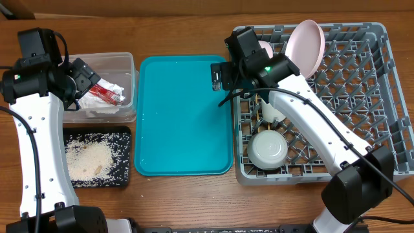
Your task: Sort waste into correct bins and load items into the dishwasher
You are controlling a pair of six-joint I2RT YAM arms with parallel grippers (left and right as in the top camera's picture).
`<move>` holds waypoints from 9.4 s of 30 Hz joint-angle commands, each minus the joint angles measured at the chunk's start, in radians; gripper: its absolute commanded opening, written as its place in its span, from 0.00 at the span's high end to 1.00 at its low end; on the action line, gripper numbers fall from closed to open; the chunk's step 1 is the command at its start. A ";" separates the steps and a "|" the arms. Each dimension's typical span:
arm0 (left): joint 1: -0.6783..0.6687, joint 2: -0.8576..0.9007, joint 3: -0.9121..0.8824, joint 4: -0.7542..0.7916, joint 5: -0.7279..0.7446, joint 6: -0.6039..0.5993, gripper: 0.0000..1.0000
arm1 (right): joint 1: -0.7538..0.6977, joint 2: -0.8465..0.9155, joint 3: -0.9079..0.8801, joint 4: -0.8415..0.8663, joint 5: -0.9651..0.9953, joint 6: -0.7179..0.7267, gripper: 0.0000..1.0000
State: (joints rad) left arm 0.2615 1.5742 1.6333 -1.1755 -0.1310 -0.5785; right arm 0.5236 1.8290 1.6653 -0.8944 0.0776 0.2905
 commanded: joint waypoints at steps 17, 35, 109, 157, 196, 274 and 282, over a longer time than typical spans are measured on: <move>-0.006 0.008 0.018 0.002 0.001 -0.020 0.00 | -0.004 -0.005 0.011 0.002 0.000 -0.006 0.00; -0.005 0.008 0.018 0.002 0.001 -0.020 0.00 | -0.004 -0.005 0.008 0.002 0.000 -0.006 0.00; -0.008 0.008 0.018 0.005 -0.003 -0.020 0.00 | -0.488 -1.826 -1.658 0.903 -0.141 -0.124 0.00; -0.007 0.008 0.018 0.005 -0.003 -0.020 0.00 | -0.488 -1.826 -1.658 0.817 -0.147 -0.209 0.00; -0.361 -0.815 -0.137 -0.243 -0.060 0.013 0.00 | -0.488 -1.826 -1.658 0.817 -0.147 -0.209 0.00; -0.256 -1.570 -1.629 1.099 0.109 0.679 0.00 | -0.488 -1.826 -1.658 0.817 -0.147 -0.209 0.00; -0.256 -1.570 -1.629 1.099 0.109 0.679 0.00 | -0.488 -1.826 -1.658 0.817 -0.147 -0.209 0.00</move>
State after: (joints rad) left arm 0.0017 0.0166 0.0090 -0.0788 -0.0151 0.0822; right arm 0.0399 0.0147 0.0185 -0.0826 -0.0711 0.0845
